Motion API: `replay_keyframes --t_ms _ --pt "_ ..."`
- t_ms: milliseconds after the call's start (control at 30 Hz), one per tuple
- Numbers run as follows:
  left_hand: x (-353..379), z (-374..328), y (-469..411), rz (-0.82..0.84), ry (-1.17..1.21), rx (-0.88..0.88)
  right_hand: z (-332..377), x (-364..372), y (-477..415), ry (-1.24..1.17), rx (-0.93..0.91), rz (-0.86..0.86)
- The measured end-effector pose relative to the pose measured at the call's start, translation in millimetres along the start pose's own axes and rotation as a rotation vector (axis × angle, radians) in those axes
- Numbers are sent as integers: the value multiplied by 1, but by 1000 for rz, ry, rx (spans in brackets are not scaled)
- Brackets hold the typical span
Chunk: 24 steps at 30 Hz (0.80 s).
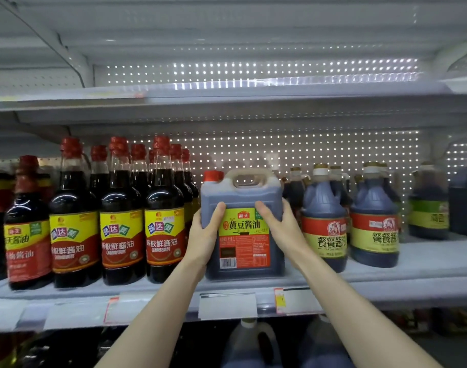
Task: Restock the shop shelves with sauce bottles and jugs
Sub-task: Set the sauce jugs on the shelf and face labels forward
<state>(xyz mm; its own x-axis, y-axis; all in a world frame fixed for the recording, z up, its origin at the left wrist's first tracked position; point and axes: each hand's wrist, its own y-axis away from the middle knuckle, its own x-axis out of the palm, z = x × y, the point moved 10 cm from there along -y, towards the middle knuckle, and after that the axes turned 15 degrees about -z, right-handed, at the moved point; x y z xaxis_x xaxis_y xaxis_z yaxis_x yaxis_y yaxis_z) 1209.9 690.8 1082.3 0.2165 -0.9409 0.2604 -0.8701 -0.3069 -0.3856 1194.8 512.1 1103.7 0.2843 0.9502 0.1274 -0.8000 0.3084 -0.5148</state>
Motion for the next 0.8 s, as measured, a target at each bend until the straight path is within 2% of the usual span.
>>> replay_keyframes --t_ms 167,267,533,800 --pt "-5 24 3 15 -28 -93 -34 -2 8 86 59 57" --pt "-3 19 4 19 -34 -62 -37 -4 6 119 49 41" --pt "-3 15 6 -23 -44 -1 -35 -4 6 15 52 49" --pt "9 8 11 69 -85 27 -37 -9 4 -8 53 11"
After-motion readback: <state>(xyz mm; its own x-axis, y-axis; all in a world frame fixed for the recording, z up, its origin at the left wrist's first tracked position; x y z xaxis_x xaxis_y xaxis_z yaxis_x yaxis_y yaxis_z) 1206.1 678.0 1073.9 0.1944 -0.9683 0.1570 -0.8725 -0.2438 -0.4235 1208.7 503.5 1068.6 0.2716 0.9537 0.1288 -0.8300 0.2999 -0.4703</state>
